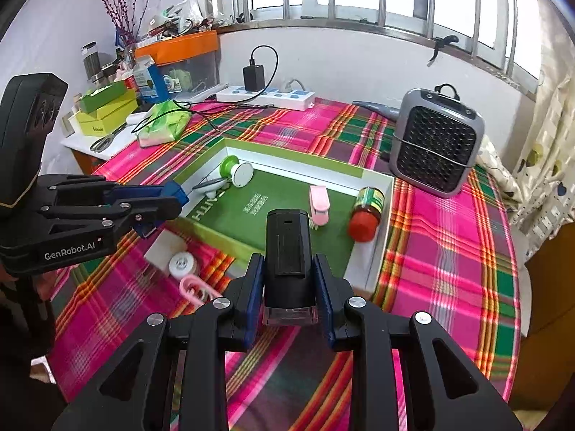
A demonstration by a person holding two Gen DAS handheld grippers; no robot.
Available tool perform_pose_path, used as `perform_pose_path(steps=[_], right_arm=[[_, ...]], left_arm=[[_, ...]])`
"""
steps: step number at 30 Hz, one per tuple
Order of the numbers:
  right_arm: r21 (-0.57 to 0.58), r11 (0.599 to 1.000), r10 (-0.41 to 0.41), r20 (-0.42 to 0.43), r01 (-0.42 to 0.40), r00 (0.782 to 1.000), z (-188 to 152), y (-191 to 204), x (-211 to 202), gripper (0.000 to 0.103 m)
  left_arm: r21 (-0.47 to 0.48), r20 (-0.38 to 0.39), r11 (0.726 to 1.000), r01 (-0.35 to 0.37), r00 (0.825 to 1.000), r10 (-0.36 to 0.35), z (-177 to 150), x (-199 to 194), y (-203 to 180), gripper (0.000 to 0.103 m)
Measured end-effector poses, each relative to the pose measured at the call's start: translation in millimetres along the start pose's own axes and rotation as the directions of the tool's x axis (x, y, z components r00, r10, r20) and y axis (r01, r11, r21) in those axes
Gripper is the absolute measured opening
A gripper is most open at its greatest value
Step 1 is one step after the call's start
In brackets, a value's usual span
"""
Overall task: Organize rigid objects
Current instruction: 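Lift and carry the USB device and flashlight with both tools over the tray, then lower the USB device and flashlight into the tray and open both tools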
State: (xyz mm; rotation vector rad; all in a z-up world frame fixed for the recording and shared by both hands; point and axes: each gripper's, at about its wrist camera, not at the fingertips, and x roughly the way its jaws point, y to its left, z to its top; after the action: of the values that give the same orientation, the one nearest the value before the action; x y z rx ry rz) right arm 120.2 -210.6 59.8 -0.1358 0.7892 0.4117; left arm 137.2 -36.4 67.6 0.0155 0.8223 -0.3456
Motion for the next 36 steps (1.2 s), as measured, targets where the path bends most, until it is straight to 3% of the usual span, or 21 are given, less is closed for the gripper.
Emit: perform_pose_path(steps=[23,36], right_arm=[[-0.029,0.998,0.05,-0.129,-0.054,0.99,35.0,-20.5,77.8,0.029],[-0.076,0.997,0.014,-0.17,-0.027,0.985,32.5,-17.4,101.3,0.029]], left_arm=[[0.021,-0.092,1.0,-0.018,0.996,0.02,27.7,72.1,5.0,0.021],[0.022,-0.13,0.999,-0.031,0.991,0.034,25.8,90.9,8.6,0.021]])
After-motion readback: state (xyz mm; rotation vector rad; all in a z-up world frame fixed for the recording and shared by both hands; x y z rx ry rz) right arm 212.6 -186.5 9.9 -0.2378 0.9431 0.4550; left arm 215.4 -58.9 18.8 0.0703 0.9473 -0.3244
